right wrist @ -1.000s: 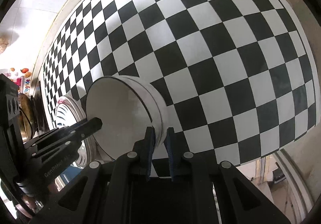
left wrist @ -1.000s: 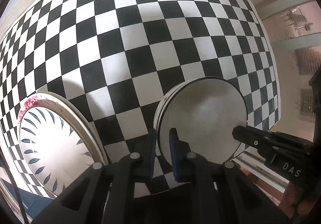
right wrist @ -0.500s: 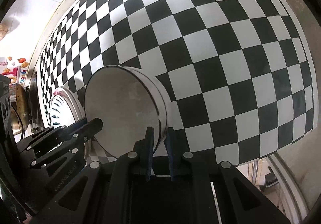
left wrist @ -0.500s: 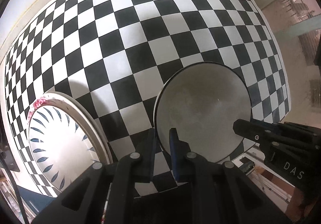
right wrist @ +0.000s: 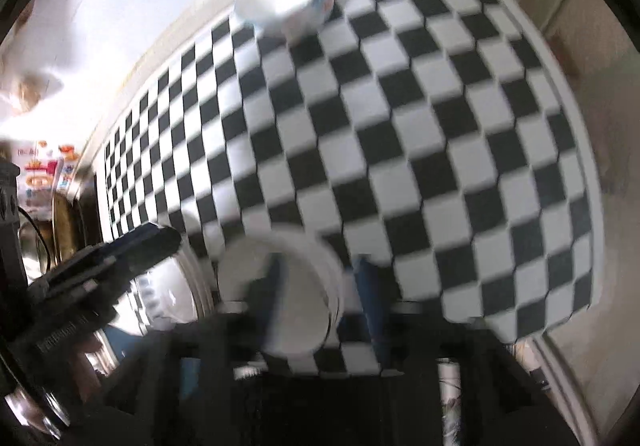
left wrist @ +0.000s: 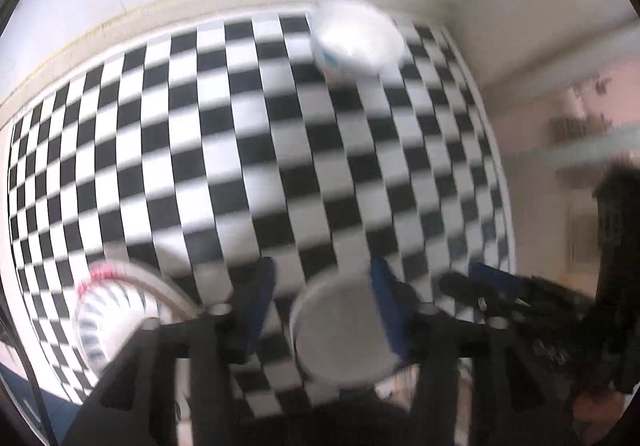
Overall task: Organize plates and bowls
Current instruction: 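Carry the nested white bowls with both grippers toward the blue-dot bowl, then grip the blue-dot bowl onto the held bowls with both grippers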
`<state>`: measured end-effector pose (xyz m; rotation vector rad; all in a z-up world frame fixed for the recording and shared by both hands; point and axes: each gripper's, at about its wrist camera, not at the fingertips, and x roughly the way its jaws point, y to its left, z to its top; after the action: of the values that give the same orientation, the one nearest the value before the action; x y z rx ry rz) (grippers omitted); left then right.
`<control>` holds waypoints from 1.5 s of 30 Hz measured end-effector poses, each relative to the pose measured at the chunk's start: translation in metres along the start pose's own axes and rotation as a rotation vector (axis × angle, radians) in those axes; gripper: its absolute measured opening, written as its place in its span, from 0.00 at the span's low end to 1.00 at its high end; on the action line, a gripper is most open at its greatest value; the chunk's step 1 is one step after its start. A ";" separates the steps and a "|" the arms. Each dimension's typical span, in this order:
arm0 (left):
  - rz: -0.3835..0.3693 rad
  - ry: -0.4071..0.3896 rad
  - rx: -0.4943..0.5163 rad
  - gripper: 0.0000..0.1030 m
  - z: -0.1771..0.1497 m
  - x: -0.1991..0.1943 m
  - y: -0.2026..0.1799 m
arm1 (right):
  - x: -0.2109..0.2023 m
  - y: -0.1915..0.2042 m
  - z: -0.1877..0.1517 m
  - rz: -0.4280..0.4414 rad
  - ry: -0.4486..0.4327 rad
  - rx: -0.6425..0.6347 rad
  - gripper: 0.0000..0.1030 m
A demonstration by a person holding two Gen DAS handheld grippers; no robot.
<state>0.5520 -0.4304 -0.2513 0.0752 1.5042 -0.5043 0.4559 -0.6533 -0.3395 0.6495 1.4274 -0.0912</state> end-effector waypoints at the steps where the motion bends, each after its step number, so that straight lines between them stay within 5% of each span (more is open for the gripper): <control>1: 0.001 -0.016 -0.012 0.54 0.013 0.000 0.003 | -0.004 -0.001 0.015 0.003 -0.027 0.007 0.65; 10: -0.097 -0.006 -0.150 0.56 0.152 0.053 0.039 | 0.016 -0.011 0.170 0.001 -0.107 0.059 0.64; 17: -0.057 0.060 -0.128 0.55 0.197 0.105 0.030 | 0.055 -0.016 0.244 -0.029 -0.047 0.071 0.64; 25: -0.021 0.101 -0.115 0.53 0.207 0.132 0.027 | 0.084 -0.020 0.274 -0.054 0.004 0.060 0.59; 27: -0.017 0.108 -0.109 0.42 0.208 0.136 0.026 | 0.088 -0.024 0.272 -0.047 0.010 0.061 0.58; 29: -0.014 0.112 -0.103 0.33 0.207 0.138 0.025 | 0.090 -0.030 0.273 -0.035 0.017 0.073 0.46; 35: -0.021 0.113 -0.098 0.21 0.212 0.146 0.021 | 0.100 -0.039 0.275 0.001 0.041 0.096 0.39; 37: -0.021 0.114 -0.092 0.10 0.211 0.148 0.018 | 0.105 -0.036 0.269 0.013 0.049 0.091 0.33; 41: -0.005 0.105 -0.085 0.06 0.210 0.152 0.014 | 0.103 -0.025 0.268 0.014 0.047 0.068 0.12; 45: 0.011 0.102 -0.075 0.06 0.206 0.150 0.013 | 0.102 -0.015 0.263 -0.031 0.040 0.043 0.11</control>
<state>0.7468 -0.5324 -0.3814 0.0515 1.6206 -0.4399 0.7000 -0.7559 -0.4387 0.6678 1.4776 -0.1340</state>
